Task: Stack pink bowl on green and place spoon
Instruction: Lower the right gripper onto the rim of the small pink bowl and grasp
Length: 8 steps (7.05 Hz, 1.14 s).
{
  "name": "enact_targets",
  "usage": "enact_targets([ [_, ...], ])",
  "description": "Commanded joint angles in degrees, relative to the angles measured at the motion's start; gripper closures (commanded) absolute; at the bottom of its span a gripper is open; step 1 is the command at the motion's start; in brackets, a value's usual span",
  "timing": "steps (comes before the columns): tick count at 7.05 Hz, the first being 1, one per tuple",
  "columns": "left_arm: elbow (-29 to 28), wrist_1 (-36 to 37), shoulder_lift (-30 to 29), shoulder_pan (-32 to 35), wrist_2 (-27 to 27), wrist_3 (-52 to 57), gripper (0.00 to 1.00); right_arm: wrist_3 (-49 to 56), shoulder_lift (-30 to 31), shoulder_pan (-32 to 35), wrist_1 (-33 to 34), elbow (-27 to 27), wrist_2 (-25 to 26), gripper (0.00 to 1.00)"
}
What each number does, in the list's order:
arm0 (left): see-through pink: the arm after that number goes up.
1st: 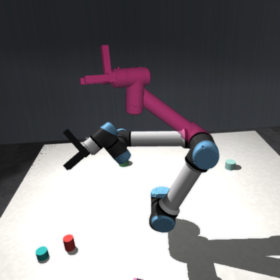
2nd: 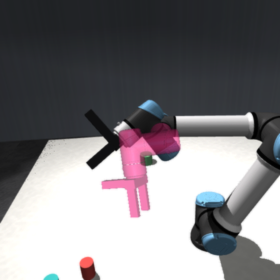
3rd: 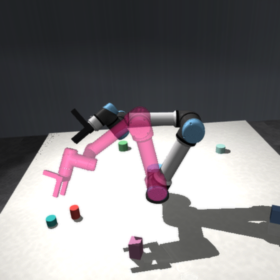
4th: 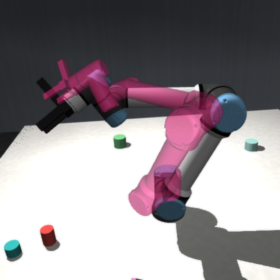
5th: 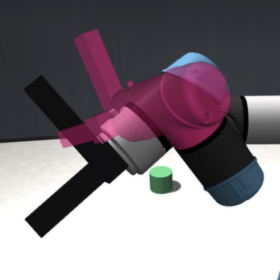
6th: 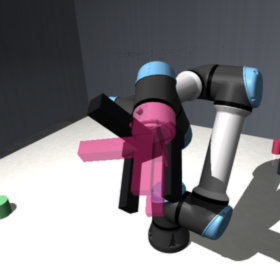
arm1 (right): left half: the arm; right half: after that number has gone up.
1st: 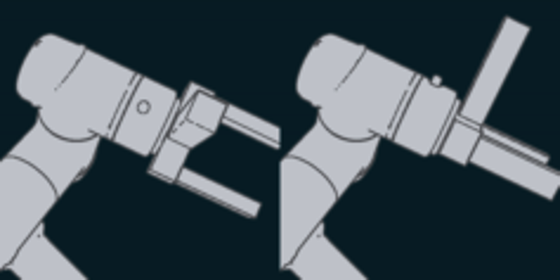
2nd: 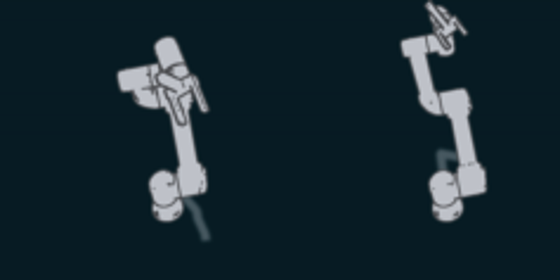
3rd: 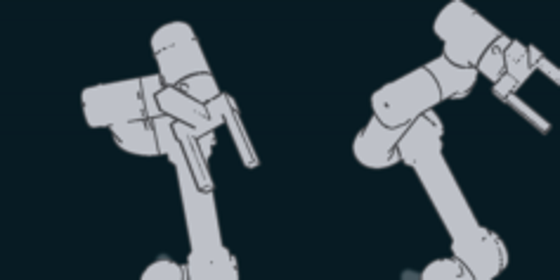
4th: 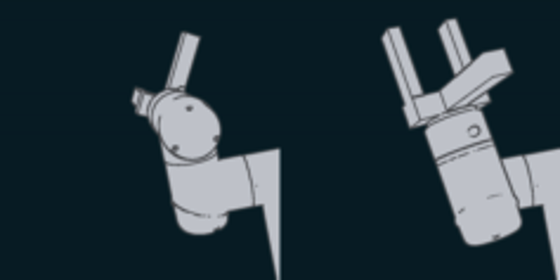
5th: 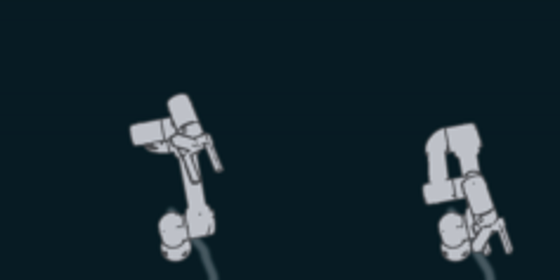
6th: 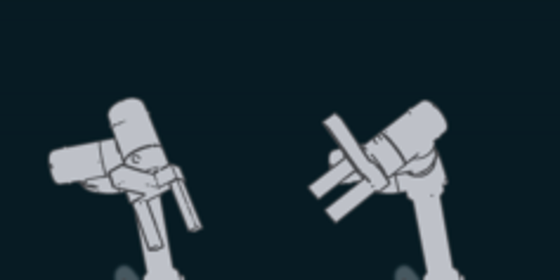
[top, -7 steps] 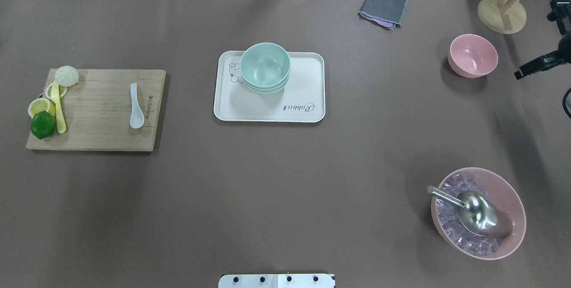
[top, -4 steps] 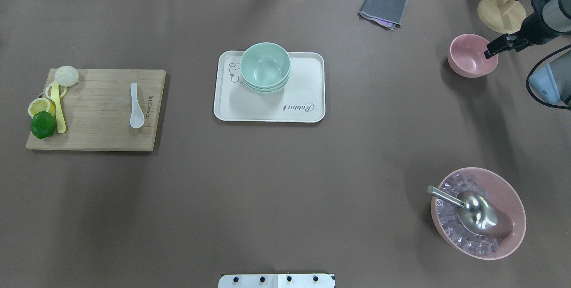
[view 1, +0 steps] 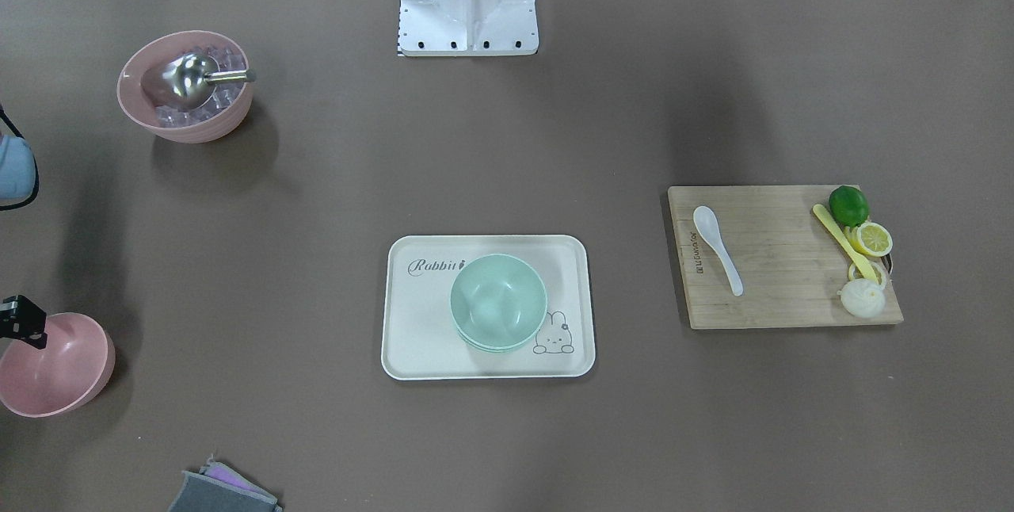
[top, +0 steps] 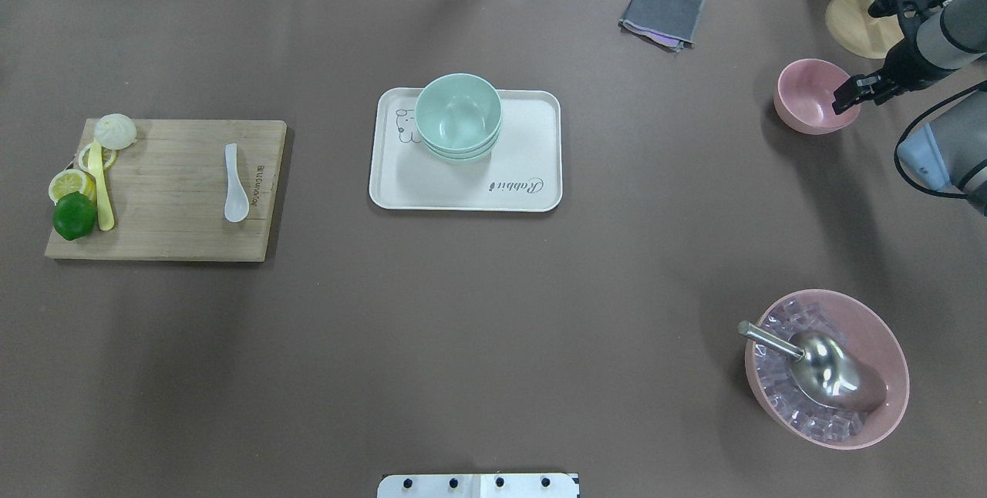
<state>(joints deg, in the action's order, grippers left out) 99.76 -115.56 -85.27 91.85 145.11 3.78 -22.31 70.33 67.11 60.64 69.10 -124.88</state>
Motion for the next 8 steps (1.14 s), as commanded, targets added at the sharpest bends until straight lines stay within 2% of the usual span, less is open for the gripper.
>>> enact_targets([
  [1,0.0,0.0,0.0,0.0,0.0,0.0,0.02,-0.1,0.1,-0.3,0.0,-0.4,0.4,0.53],
  [2,0.0,0.0,0.0,0.0,0.0,0.0,0.02,-3.1,-0.2,-0.3,-0.1,-0.4,0.5,0.89],
  [3,0.1,-0.1,0.0,0.0,0.0,0.1,0.02,-3.5,-0.3,-0.3,-0.1,0.1,0.5,1.00],
  [4,0.0,-0.4,0.0,0.0,0.0,0.0,0.02,-3.5,-0.6,-0.3,-0.1,0.2,0.5,1.00],
  [6,0.0,-0.4,0.0,0.0,0.0,0.0,0.02,-5.3,-1.4,-0.1,0.1,4.5,0.3,1.00],
  [8,0.0,-0.4,0.0,-0.1,0.0,-0.2,0.02,-15.2,-5.5,-3.6,-0.1,8.6,0.6,1.00],
])
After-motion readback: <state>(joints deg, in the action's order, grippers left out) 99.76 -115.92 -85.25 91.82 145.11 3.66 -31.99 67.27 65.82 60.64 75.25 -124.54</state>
